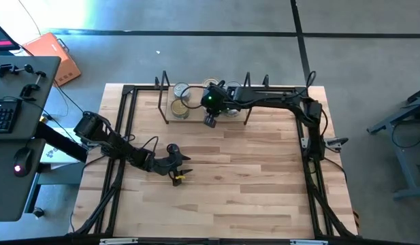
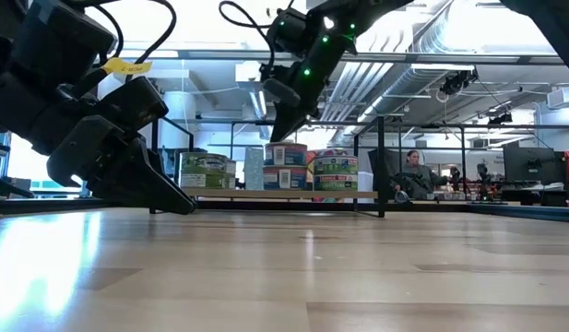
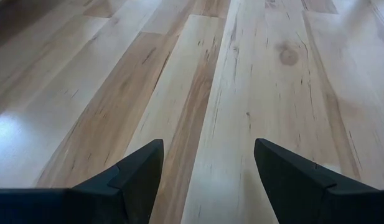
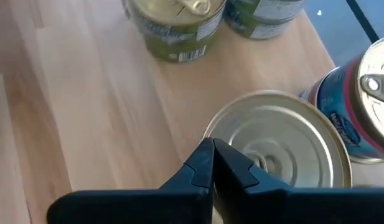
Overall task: Stack canned seafood by type on shelf
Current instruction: Stack the blue-pink tuna can on top of the blue-pink tuna can on the shelf, then return to Home Position
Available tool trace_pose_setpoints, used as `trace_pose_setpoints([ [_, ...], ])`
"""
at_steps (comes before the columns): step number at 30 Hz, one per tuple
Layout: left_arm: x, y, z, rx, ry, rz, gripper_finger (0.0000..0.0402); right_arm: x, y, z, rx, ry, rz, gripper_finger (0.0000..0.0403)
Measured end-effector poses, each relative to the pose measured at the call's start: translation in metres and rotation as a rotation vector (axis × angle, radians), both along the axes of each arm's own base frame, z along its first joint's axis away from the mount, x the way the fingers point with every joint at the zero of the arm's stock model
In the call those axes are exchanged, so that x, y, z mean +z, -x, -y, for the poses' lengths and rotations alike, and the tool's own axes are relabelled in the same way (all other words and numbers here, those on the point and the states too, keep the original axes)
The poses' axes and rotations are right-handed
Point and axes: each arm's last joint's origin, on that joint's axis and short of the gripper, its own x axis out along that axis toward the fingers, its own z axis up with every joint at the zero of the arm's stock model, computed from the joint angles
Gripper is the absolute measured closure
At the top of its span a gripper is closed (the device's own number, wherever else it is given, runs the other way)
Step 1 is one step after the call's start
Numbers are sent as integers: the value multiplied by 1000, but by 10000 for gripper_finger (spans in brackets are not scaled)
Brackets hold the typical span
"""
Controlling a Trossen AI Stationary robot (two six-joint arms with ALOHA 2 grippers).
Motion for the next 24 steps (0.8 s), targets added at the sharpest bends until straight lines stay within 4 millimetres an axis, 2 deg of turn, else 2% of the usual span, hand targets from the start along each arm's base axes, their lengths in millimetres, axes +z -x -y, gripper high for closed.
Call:
trace_pose_setpoints([
  [11,0,0,0,1,1,0,156,1,-5,4,-30,30,57,403],
  [17,0,0,0,1,1,0,156,18,-11,-1,-13,115,57,403],
  [20,0,0,0,1,2,0,156,34,-13,-11,-7,193,33,403],
  [24,0,0,0,4,8,1,156,46,-15,-41,31,255,-17,403],
])
